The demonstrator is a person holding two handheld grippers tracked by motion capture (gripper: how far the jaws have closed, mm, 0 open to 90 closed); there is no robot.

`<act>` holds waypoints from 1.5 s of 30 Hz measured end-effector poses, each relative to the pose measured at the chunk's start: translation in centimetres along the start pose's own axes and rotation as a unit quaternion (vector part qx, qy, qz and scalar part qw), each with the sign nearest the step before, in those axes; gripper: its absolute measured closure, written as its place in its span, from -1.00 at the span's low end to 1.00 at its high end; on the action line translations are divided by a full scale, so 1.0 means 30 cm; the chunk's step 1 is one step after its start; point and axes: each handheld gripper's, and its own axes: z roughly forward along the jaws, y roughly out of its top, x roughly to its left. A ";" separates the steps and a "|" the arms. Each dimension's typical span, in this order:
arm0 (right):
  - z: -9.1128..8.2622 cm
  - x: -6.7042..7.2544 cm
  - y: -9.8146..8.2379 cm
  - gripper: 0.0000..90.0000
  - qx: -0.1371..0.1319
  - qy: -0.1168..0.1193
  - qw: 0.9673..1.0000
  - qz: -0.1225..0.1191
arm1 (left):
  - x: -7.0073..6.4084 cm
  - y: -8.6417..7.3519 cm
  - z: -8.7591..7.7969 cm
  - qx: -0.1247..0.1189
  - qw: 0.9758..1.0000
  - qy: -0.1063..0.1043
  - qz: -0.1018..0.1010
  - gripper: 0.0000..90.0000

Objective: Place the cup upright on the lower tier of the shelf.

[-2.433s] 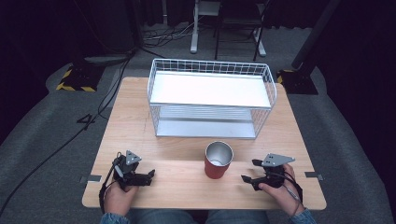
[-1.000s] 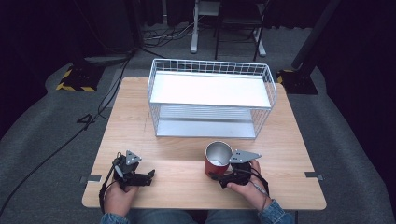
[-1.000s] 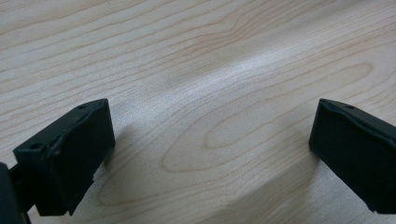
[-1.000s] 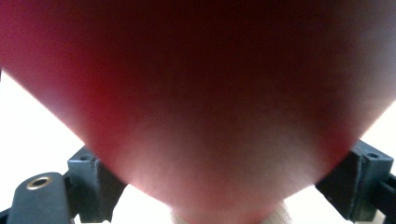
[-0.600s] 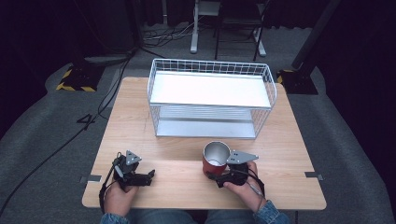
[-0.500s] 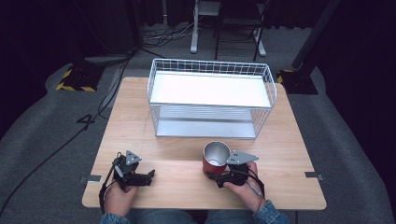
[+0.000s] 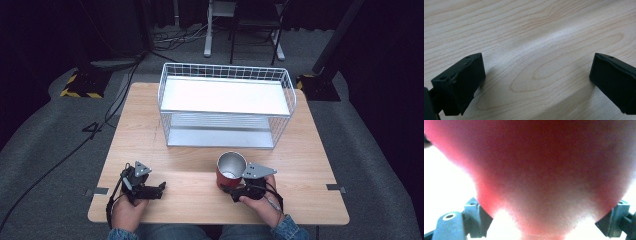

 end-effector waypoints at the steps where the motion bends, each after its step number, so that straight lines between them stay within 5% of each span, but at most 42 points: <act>1: 0.000 0.000 0.000 -0.63 -0.001 0.001 1.000 0.001 | 0.000 0.000 0.000 0.000 1.000 0.000 0.000 -0.99; 22: 0.012 -0.037 0.112 -0.63 -0.001 -0.023 1.000 0.012 | 0.000 0.000 0.001 0.000 1.000 -0.001 0.001 -0.99; 45: 0.135 -0.143 0.250 -0.63 0.004 -0.077 0.996 0.039 | 0.000 0.001 0.002 -0.001 1.000 -0.003 0.002 -0.99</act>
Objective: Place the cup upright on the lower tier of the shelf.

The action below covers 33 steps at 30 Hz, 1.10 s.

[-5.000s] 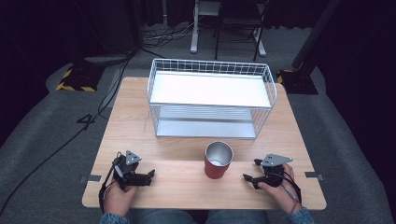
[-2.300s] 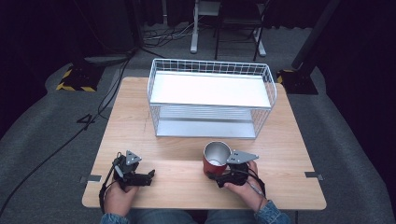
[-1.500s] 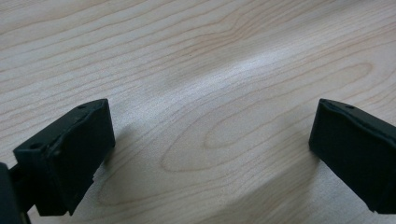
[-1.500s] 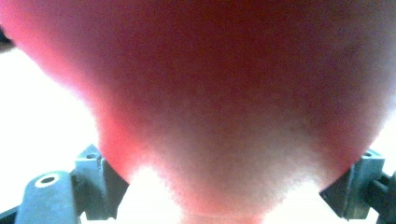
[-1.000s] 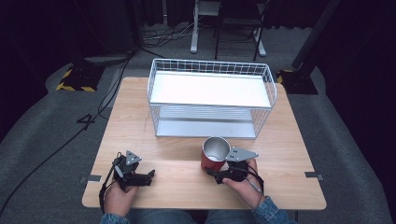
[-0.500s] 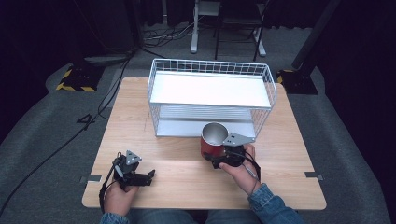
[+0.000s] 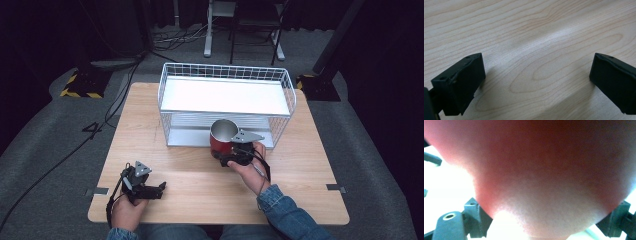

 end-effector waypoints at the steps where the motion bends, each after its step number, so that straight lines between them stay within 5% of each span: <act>1: 0.017 -0.004 0.007 -0.63 0.001 -0.008 1.000 0.005 | 0.000 0.000 0.000 0.000 1.000 0.000 0.000 -0.99; 33: 0.216 -0.098 0.068 -0.63 -0.009 -0.096 0.995 0.038 | 0.003 0.003 0.002 0.001 1.000 -0.006 0.009 -0.99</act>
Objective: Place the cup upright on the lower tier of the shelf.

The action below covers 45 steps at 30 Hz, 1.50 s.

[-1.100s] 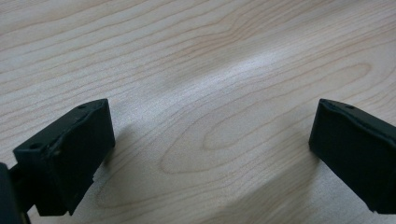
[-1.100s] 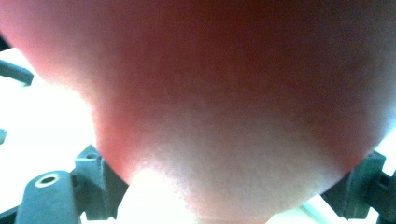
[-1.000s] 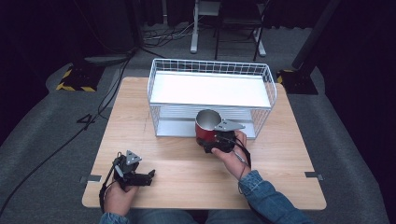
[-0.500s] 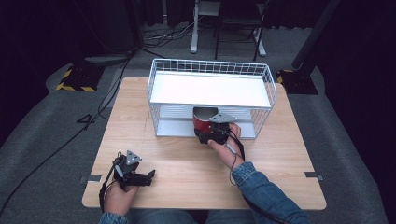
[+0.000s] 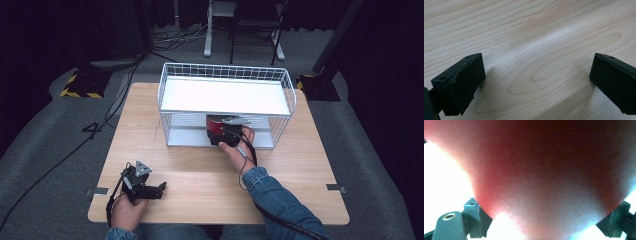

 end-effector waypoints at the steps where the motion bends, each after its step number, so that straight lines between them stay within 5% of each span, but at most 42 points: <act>1: 0.009 -0.001 -0.002 -0.63 0.001 -0.001 1.000 0.003 | 0.000 0.000 0.000 0.000 1.000 0.000 0.000 -0.99; 30: 0.036 -0.045 -0.014 -0.66 0.009 0.013 1.000 0.012 | 0.000 0.000 0.000 0.000 1.000 0.000 0.000 -0.99; 45: 0.006 -0.068 -0.060 -0.65 0.061 0.052 0.997 -0.021 | -0.001 0.000 0.000 0.000 1.000 0.000 0.000 -0.99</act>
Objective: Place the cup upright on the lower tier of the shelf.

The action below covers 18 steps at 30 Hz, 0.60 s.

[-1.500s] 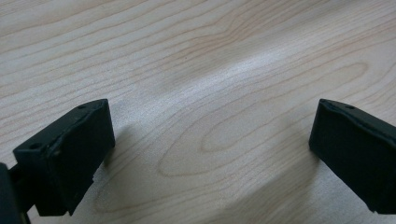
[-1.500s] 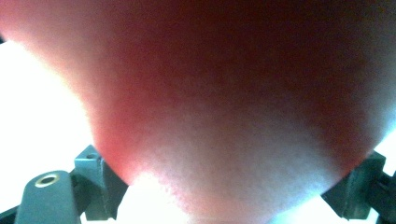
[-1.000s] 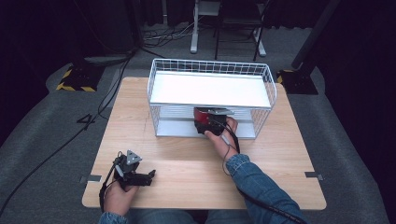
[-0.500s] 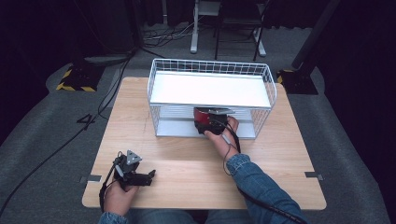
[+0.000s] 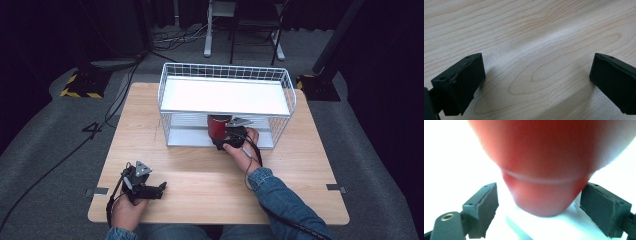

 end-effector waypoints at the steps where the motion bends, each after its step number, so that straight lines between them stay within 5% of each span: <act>1: -0.007 0.002 -0.004 -0.65 0.004 0.002 1.000 0.006 | 0.000 0.000 0.000 0.000 1.000 0.000 0.000 -0.99; 18: -0.171 0.001 -0.010 -0.65 -0.021 0.038 0.999 -0.027 | 0.000 0.000 0.000 0.000 1.000 0.000 0.000 -0.99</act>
